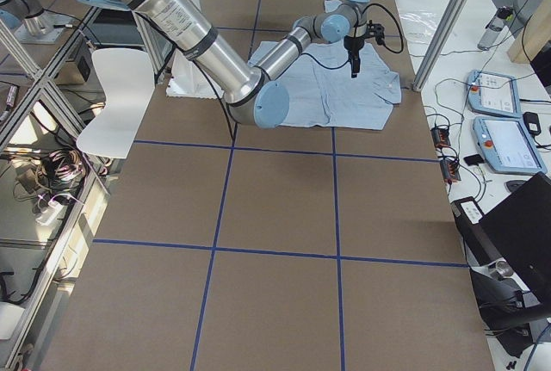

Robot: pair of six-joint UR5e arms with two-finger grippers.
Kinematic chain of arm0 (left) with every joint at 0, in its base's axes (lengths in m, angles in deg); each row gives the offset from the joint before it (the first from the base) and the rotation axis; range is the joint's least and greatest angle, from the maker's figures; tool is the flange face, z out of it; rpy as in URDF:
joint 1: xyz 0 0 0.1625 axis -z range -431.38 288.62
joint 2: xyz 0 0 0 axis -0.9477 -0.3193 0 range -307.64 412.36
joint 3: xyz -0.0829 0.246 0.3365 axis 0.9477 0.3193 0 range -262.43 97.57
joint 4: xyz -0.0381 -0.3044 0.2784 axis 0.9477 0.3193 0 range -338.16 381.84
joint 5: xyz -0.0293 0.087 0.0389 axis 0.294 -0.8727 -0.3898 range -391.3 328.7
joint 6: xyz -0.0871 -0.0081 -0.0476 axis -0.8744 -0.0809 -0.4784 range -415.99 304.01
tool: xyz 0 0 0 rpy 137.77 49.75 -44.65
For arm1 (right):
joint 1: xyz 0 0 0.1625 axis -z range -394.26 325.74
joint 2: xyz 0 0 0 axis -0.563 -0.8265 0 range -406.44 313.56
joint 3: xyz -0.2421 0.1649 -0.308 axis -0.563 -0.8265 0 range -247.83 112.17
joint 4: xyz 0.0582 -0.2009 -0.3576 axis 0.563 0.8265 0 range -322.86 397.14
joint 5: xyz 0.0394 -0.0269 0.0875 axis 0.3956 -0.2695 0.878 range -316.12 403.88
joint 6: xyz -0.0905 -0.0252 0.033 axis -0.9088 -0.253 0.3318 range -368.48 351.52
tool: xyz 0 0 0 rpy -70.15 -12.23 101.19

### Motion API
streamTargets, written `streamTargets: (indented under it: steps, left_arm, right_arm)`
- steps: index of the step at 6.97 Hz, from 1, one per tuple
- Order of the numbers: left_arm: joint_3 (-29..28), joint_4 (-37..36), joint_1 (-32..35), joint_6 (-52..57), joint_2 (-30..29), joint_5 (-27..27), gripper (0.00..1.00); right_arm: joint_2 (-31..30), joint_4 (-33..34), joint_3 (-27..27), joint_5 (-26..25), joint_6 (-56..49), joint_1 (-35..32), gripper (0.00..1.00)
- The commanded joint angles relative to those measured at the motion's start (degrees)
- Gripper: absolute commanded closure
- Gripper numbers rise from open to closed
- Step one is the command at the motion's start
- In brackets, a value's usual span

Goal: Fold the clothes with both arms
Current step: 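Release the sleeve and raise the right gripper back to its side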

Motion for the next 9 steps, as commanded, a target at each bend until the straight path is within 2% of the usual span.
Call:
streamTargets:
  steps: [1,3,4,6,8,9]
  left_arm:
    - [-3.0,3.2,-4.4,-8.3,-1.8,-7.6,0.00]
    - [-12.9,16.5,-6.6,-16.7,-3.6,-8.3,0.00]
    - [-14.8,20.0,-8.6,-23.2,-4.4,-8.9,0.01]
    - [-15.7,21.2,-12.4,-30.3,-5.5,-13.8,0.06]
    - [-21.7,23.3,-13.5,-31.3,-9.4,-13.8,0.16]
    - [-23.6,23.6,-14.4,-31.2,-11.0,-13.9,0.17]
  right_arm:
    - [-11.1,0.3,6.5,5.5,-10.4,-6.8,0.00]
    - [-20.9,0.4,11.5,6.6,-18.0,-11.0,0.00]
    - [-23.2,0.3,12.5,6.6,-19.3,-12.2,0.00]
    - [-23.4,0.4,12.5,6.5,-19.4,-12.2,0.00]
    - [-23.5,0.3,12.5,6.5,-19.4,-12.2,0.00]
    - [-23.5,0.4,12.4,6.5,-19.4,-12.2,0.00]
